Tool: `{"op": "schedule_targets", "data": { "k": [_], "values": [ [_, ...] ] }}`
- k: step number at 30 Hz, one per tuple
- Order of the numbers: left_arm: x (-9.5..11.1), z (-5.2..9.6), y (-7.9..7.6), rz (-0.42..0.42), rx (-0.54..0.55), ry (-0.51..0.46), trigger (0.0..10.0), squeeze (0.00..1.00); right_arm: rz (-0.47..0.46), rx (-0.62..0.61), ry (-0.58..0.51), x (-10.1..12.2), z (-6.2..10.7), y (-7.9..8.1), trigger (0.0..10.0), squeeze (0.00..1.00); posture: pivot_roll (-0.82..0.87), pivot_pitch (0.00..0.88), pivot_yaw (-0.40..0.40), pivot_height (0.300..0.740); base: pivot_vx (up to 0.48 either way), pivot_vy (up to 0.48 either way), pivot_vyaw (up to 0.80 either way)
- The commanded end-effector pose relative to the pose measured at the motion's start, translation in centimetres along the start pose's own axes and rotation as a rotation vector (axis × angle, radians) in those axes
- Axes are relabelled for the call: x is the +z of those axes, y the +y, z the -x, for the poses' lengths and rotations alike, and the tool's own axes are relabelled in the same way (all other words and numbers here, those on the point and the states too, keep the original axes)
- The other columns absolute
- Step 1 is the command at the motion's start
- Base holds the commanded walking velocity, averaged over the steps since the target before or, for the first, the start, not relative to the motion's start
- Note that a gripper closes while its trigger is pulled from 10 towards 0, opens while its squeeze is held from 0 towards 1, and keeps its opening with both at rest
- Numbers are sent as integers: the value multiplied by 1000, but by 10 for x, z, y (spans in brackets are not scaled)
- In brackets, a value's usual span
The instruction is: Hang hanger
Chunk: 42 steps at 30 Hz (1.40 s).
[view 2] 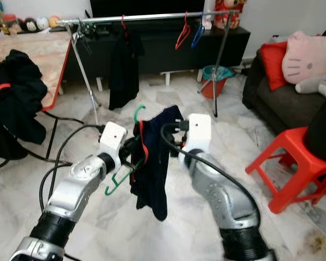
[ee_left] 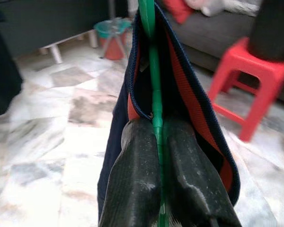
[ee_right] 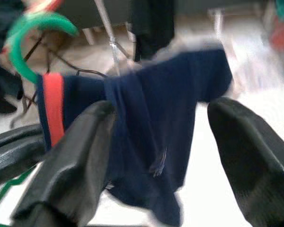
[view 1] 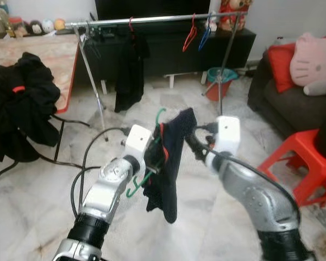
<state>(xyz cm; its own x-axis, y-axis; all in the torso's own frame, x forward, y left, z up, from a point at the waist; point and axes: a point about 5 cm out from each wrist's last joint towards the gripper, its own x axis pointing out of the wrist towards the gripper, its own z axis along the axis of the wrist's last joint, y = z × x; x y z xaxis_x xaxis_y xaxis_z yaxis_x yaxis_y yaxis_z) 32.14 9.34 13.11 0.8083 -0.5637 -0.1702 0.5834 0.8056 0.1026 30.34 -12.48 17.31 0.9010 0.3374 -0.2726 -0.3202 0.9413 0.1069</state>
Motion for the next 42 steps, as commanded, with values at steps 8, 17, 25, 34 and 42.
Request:
{"op": "schedule_targets", "data": {
  "k": [8,17,25,34,42],
  "values": [
    [13,10,-23,-88,-289,-69,10000,0,354,563,-66,14,25,15,10000,0,89,0,-41,732,0,0,0],
    [8,22,-21,-106,-404,-21,10000,0,499,797,87,-10,36,-10,10000,0,99,0,-37,732,0,0,0],
    [2,28,-17,-97,-404,2,10000,0,390,801,-169,36,39,-25,10000,0,95,0,-32,732,0,0,0],
    [-2,41,-19,-92,-524,51,10000,0,425,875,-72,26,45,-46,10000,0,98,0,-31,732,0,0,0],
    [-10,57,-15,-102,-607,126,10000,0,409,875,120,3,53,-85,10000,1000,108,0,-27,732,0,0,0]
  ]
}}
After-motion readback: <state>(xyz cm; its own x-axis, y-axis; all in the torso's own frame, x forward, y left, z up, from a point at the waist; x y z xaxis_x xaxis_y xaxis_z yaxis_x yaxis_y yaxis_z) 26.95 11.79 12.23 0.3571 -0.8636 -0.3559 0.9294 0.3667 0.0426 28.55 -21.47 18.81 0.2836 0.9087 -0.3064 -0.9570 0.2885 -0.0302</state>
